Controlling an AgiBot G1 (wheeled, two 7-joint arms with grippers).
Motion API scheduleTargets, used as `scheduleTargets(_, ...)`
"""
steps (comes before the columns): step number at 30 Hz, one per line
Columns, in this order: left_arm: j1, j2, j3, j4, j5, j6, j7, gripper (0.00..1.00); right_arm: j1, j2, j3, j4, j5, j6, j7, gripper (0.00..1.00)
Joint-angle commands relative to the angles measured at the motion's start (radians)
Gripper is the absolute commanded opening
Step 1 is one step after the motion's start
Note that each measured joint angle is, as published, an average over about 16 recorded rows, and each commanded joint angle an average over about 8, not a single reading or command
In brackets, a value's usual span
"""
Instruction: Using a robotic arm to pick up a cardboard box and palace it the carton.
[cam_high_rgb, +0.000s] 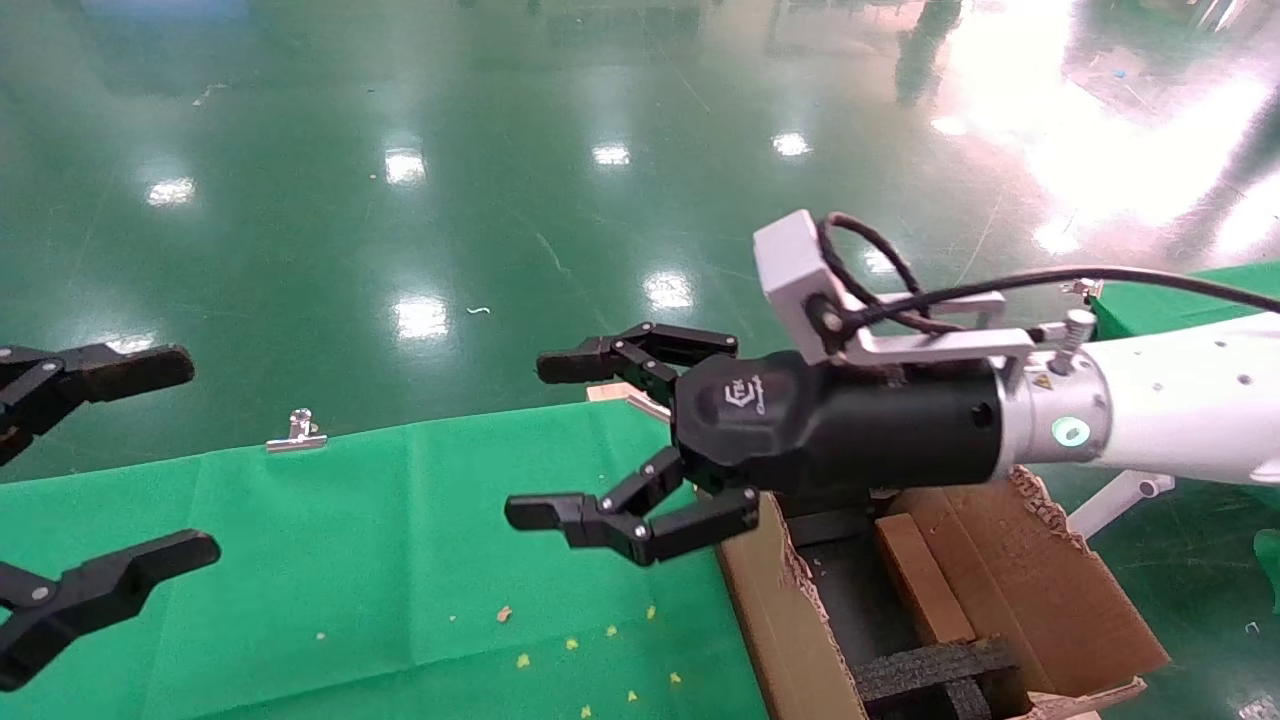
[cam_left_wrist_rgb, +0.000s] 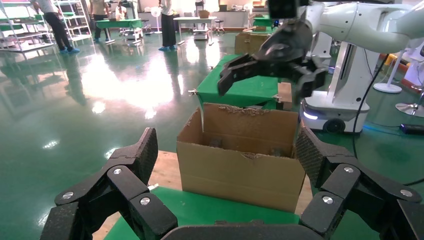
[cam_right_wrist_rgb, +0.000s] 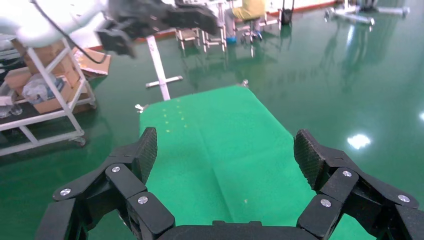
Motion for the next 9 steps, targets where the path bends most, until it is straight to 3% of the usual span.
scheduleTargets(1, 0.000, 0.000, 0.000, 0.000, 0.000, 0.000, 0.000, 1.00, -0.032, 0.004, 0.052, 0.026, -0.005, -0.011, -0.007, 1.00)
scheduleTargets(9, 0.000, 0.000, 0.000, 0.000, 0.000, 0.000, 0.000, 1.00, -0.135, 0.016, 0.219, 0.111, -0.021, -0.048, -0.028, 1.00)
